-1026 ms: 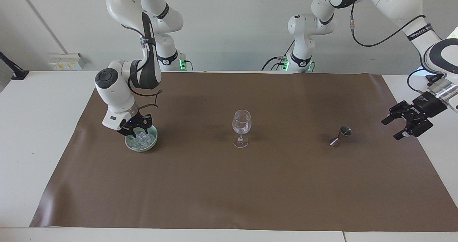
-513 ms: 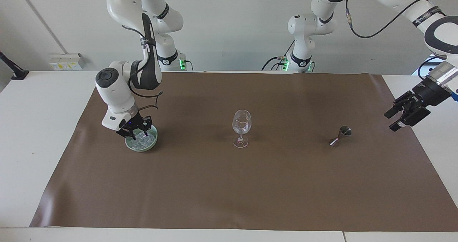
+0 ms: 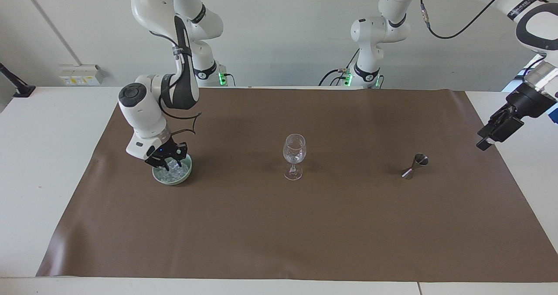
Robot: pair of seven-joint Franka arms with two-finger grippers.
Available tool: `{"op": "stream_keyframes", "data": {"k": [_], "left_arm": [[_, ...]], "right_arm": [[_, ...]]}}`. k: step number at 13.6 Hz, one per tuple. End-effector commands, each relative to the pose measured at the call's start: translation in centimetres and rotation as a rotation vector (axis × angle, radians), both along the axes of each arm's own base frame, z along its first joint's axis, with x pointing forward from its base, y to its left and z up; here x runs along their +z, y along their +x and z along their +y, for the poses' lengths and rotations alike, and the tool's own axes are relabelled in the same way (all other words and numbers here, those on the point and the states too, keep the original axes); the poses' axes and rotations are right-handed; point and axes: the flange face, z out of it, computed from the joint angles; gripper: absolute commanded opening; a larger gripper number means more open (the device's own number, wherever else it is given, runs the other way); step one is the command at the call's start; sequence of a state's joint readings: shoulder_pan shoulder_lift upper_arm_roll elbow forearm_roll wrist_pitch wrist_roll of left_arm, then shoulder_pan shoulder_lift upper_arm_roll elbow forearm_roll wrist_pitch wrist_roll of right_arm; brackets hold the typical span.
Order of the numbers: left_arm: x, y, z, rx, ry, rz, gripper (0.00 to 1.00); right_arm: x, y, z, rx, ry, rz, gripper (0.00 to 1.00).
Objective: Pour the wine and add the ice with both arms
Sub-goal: 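Lift the ice cube with the right gripper and carry it over the glass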
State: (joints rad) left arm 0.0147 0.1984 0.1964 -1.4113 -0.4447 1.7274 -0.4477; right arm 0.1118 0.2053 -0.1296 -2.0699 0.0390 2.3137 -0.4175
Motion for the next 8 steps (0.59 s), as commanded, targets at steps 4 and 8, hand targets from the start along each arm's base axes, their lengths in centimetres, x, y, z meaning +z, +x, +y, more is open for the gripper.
{"op": "stream_keyframes", "data": {"k": [4, 8], "left_arm": [[2.5, -2.7, -1.4, -0.274, 0.191, -0.037, 1.0], [4.2, -5.6, -2.7, -0.549, 0.301, -0.001, 1.0]], "right_arm": [[0.1, 0.4, 0.2, -0.02, 0.017, -0.005, 0.21], [1.3, 0.9, 0.2, -0.022, 0.02, 0.003, 0.04]]}}
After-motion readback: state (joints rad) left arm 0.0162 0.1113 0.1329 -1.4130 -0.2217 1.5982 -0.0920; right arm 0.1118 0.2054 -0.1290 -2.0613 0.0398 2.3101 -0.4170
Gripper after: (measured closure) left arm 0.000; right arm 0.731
